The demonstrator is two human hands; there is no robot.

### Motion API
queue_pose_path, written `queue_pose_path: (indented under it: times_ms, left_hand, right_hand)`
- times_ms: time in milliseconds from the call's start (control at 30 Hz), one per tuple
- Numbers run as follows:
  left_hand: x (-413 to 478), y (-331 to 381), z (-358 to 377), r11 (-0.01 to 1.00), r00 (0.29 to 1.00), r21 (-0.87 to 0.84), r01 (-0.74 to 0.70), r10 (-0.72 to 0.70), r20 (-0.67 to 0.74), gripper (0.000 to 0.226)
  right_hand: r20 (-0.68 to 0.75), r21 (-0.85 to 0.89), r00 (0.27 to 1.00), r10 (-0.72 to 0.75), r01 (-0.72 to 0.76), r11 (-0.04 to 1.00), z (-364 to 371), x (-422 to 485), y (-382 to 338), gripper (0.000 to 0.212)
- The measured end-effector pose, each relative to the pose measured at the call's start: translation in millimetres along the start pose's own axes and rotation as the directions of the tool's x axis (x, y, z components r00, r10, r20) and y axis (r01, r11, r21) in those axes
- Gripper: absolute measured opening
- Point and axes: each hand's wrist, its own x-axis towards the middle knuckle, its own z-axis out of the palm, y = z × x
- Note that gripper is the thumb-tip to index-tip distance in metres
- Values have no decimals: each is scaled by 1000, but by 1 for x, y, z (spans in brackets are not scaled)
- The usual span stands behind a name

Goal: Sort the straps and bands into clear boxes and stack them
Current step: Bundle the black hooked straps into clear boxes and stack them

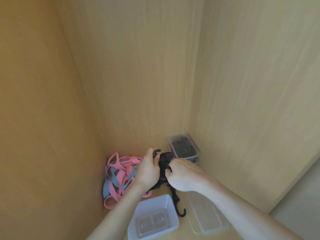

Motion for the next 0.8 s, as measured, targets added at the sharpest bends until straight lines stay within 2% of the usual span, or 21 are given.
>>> queue_pose_path:
  times_ms: [133, 267, 367, 467, 533, 600, 700, 800]
  left_hand:
    - [0, -6, 5, 970, 993, 237, -55, 28, 114, 29]
    - [-1, -6, 5, 953, 965, 281, -114, 39, 260, 29]
    - [-6, 3, 0, 989, 930, 114, -96, 48, 365, 16]
    - [-19, 13, -11, 967, 876, -252, 45, 83, 475, 16]
    - [-30, 21, -18, 902, 834, -418, 110, 145, 533, 20]
    - [-39, 31, -23, 863, 808, -488, 128, 194, 556, 22]
    - [-47, 45, -27, 814, 789, -562, 150, 244, 564, 23]
    - [-53, 49, -28, 766, 785, -618, 176, 269, 557, 23]
  right_hand:
    - [34, -139, 994, -102, 106, 985, -14, -2, 12, 42]
    - [60, -161, 979, -193, 200, 966, -33, -2, 16, 47]
    - [48, -63, 974, -223, 225, 972, -54, 3, 19, 47]
    - [13, 285, 984, -177, 166, 944, -74, 6, 31, 33]
    - [28, 565, 987, -161, 117, 817, -79, 3, 39, 24]
    - [70, 743, 981, -182, 70, 666, -73, 0, 44, 23]
    - [97, 921, 964, -249, 8, 390, -48, -3, 43, 23]
    - [79, 989, 954, -290, -37, 145, -25, -11, 40, 34]
